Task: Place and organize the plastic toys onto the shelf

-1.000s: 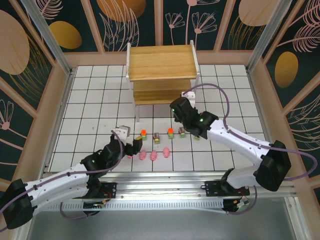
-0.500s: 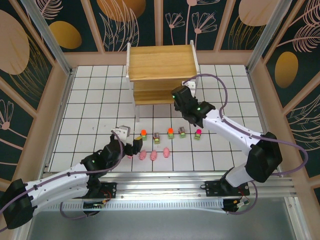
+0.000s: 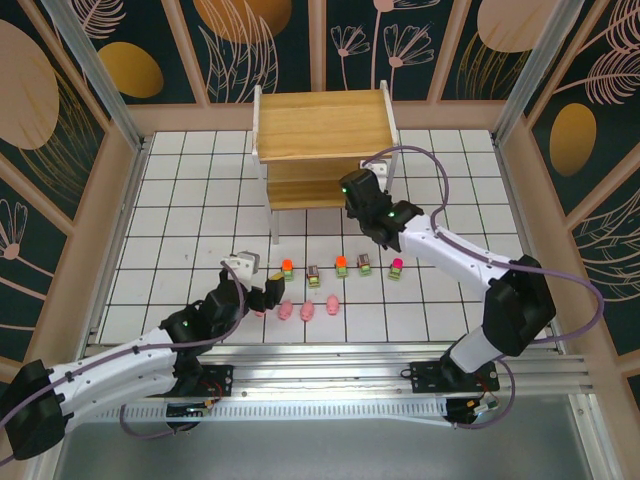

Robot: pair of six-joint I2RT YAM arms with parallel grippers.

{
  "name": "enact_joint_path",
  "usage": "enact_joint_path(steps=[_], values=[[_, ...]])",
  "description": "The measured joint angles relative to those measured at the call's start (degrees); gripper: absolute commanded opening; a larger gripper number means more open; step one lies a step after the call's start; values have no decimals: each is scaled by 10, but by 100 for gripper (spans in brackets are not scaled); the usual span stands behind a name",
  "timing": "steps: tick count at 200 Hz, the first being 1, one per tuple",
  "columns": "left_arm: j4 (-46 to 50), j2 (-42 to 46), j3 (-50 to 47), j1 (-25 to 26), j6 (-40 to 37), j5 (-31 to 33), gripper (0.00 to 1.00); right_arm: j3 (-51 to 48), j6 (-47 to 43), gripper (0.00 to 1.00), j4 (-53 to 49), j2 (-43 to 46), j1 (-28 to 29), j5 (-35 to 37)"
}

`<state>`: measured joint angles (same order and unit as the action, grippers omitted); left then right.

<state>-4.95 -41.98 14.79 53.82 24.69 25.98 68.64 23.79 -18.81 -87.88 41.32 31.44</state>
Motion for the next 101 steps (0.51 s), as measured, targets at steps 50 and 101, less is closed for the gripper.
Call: enact_joint_path(steps=[50,101], values=[[0,0,0,0,0,0,88,6,0,25,7,-8,-1,1],[0,0,-2,0,0,0,88,7,0,26,9,-27,-2,3]])
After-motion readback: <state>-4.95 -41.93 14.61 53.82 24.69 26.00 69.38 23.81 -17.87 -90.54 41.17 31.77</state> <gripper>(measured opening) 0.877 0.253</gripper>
